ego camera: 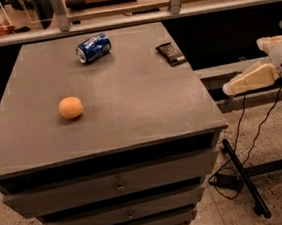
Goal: Move rxbar chocolate near orange
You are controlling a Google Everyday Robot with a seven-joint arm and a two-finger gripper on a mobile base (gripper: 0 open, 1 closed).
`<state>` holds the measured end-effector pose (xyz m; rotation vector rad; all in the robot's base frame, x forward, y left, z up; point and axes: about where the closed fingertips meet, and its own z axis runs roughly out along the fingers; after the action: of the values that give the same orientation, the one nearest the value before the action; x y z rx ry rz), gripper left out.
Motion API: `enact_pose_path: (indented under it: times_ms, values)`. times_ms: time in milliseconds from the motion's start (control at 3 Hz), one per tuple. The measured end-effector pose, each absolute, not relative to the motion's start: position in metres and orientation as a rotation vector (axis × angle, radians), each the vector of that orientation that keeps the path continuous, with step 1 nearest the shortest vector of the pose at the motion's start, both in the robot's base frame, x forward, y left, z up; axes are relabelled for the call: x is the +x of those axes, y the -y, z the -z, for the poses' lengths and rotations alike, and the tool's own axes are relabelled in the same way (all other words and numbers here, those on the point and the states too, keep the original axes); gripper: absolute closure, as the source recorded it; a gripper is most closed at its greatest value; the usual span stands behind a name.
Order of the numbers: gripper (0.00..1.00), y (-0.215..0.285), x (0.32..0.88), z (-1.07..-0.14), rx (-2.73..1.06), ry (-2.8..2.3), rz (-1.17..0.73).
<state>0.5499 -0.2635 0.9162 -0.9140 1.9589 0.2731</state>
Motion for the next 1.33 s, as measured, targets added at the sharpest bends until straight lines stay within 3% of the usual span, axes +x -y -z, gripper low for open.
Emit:
enact_pose_path:
  times_ms: [1333]
  values:
    - [0.00, 0.264, 0.611, -0.893, -0.645, -1.884, -0.303]
